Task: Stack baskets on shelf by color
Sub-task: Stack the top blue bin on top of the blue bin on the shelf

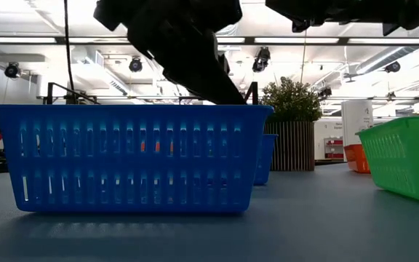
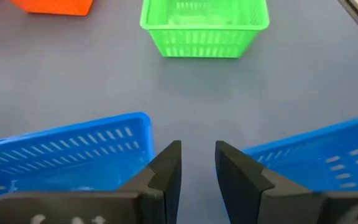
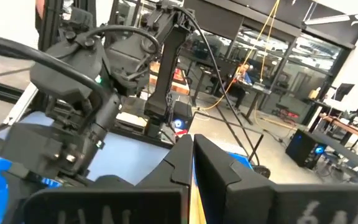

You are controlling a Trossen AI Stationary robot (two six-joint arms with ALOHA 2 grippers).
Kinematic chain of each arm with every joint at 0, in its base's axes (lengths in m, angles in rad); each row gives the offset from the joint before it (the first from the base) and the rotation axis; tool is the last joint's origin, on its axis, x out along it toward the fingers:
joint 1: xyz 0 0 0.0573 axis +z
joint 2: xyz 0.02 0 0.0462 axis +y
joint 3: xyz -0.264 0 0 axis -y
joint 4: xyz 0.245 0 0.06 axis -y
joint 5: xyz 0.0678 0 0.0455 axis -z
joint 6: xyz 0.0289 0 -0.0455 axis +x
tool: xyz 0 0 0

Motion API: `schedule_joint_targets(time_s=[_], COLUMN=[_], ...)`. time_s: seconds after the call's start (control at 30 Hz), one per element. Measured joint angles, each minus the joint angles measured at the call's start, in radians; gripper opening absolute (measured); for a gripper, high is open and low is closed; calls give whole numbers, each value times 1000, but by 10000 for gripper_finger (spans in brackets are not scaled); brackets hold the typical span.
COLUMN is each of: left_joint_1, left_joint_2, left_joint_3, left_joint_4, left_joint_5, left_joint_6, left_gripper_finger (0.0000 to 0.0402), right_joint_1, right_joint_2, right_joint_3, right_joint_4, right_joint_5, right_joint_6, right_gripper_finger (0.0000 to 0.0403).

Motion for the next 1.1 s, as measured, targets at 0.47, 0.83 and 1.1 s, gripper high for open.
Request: schedule_joint_targets(time_s=[0.47,0.83,1.1], left_joint_1=[58,82,97], left_joint_2=[41,87,93], left_joint_3=[-12,-13,-21], left_joint_4=[73,107,97], left_joint_5=[4,58,77], left_joint_6=[1,-38,-98], left_gripper_finger=[115,131,97], right_joint_1=[61,61,61], right_joint_2=[-2,-5,-6], right_joint_3=[0,0,0], right_joint_4=[-3,-4,-14], right_joint_5=[0,1,2], right_joint_6=[-6,-9,-10], right_gripper_finger=[8,8,8])
